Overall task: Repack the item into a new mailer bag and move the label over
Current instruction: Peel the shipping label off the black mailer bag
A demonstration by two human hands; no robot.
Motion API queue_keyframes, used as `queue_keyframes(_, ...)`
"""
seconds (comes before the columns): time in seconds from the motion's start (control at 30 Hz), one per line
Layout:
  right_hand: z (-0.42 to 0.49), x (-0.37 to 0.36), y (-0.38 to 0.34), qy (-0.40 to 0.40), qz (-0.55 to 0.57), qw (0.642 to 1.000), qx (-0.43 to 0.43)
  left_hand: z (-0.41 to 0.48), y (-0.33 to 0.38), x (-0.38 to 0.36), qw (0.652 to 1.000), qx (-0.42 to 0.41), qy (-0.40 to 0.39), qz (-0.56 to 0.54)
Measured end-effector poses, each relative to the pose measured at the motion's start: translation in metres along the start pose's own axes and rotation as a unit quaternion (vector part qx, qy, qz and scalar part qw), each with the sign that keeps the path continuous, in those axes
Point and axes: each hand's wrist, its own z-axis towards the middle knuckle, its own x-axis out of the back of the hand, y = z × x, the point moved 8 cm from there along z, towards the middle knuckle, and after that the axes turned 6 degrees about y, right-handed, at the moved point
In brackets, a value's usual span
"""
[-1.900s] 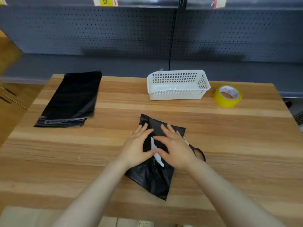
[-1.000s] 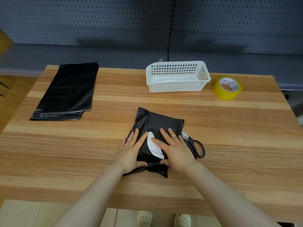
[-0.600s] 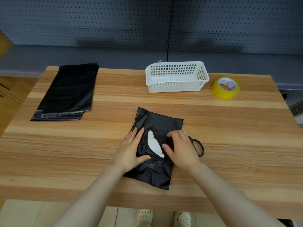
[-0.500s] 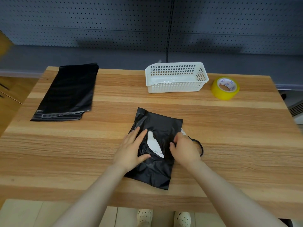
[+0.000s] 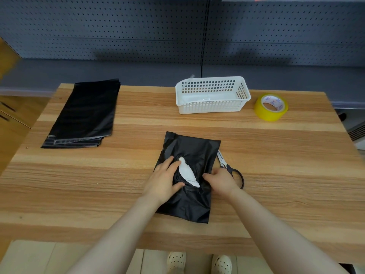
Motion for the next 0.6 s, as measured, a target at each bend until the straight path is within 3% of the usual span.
queue_keyframes(0.1, -0.003, 0.003, -0.011, 0.009, 0.080, 0.997, 0.009, 0.000, 0.002, 0.007, 0.999, 0.013, 0.019, -0.028)
queue_keyframes(0.2, -0.010, 0.007, -0.029, 0.003, 0.173, 0.985, 0.023, -0.001, 0.002, 0.023, 0.994, 0.030, 0.094, -0.051)
queue_keyframes(0.3, -0.020, 0.011, -0.056, -0.004, 0.242, 0.968, 0.071, -0.002, -0.001, 0.036, 0.962, 0.089, 0.136, -0.219)
queue_keyframes(0.37, -0.027, 0.011, -0.071, -0.001, 0.241, 0.965, 0.100, -0.003, 0.001, 0.032, 0.904, 0.144, 0.106, -0.388)
queue_keyframes(0.43, -0.035, 0.008, -0.084, -0.001, 0.225, 0.963, 0.145, -0.008, 0.009, 0.023, 0.820, 0.203, 0.045, -0.533)
queue_keyframes(0.5, -0.039, 0.001, -0.093, -0.003, 0.192, 0.964, 0.185, -0.013, 0.012, 0.018, 0.759, 0.246, 0.000, -0.603)
queue_keyframes(0.6, -0.045, -0.015, -0.097, -0.023, 0.063, 0.971, 0.231, -0.017, 0.006, 0.016, 0.700, 0.282, -0.037, -0.655)
